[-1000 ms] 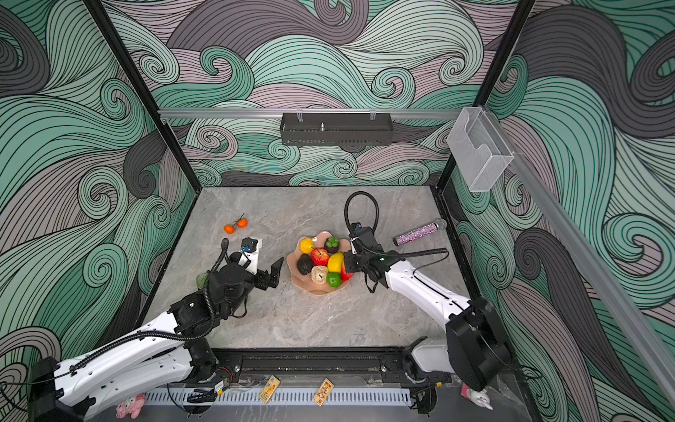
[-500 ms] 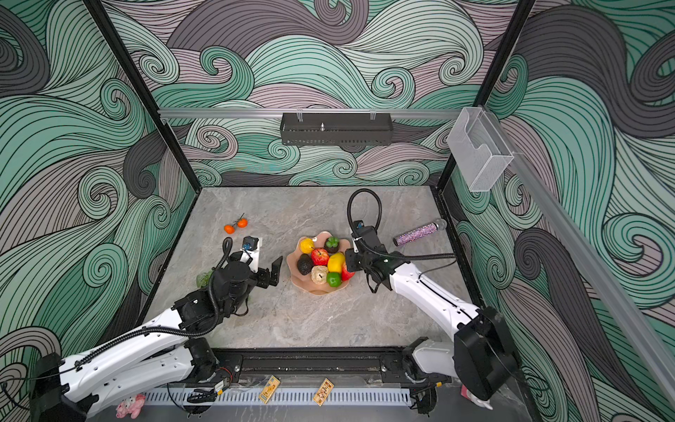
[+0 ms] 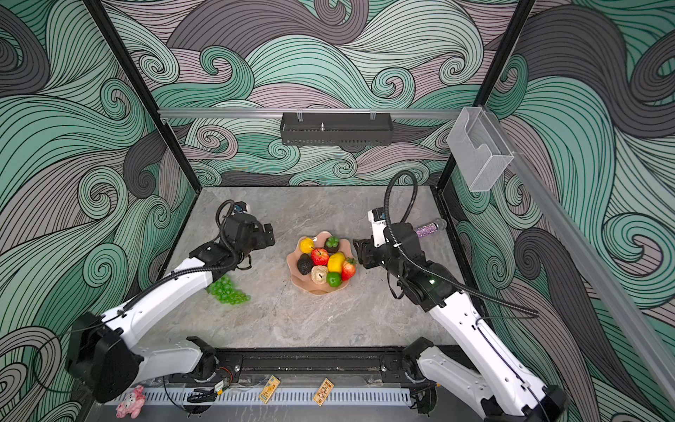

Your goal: Place and organize the fake fruits in the fruit bowl

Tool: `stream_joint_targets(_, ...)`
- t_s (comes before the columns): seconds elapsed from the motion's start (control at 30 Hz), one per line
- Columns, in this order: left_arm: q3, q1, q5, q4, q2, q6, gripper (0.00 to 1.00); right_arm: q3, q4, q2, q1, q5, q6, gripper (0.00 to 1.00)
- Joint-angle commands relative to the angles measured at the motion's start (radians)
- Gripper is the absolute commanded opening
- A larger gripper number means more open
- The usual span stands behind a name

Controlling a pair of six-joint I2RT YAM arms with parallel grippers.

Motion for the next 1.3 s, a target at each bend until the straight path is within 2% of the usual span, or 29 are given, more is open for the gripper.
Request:
stream_joint_targets(0.0, 0.116, 0.081, 0.038, -0.118, 0.106, -0.064, 0.96, -0.066, -0.005, -0.045, -0.006, -0.046, 0.007, 0.63)
stream_joint_targets(0.13, 0.309, 0.161, 0.071, -0.211, 0.317, -0.047, 0.93, -0.161, 0.035, -0.11, -0.005, -0.095, 0.06, 0.69)
stream_joint_targets(0.27, 0.54, 0.185, -0.04, -0.334, 0.526, 0.003, 0.93, -0.236, 0.072, -0.167, -0.005, -0.158, 0.121, 0.72)
stream_joint_targets(0.37, 0.687, 0.226, -0.083, -0.411, 0.669, 0.029, 0.89, -0.282, 0.076, -0.214, -0.005, -0.175, 0.15, 0.73)
stream_joint_targets(0.5, 0.898, 0.249, -0.215, -0.495, 0.859, 0.131, 0.88, -0.337, 0.074, -0.277, -0.005, -0.199, 0.163, 0.76)
stream_joint_targets(0.67, 1.214, 0.278, -0.293, -0.684, 1.085, 0.194, 0.83, -0.378, 0.064, -0.325, -0.005, -0.223, 0.162, 0.79)
stream_joint_targets(0.87, 1.316, 0.316, -0.259, -0.698, 1.18, 0.262, 0.74, -0.406, 0.063, -0.342, -0.005, -0.219, 0.169, 0.8)
stream_joint_targets(1.27, 1.325, 0.358, -0.122, -0.691, 1.215, 0.295, 0.56, -0.404, 0.076, -0.315, -0.005, -0.218, 0.166, 0.8)
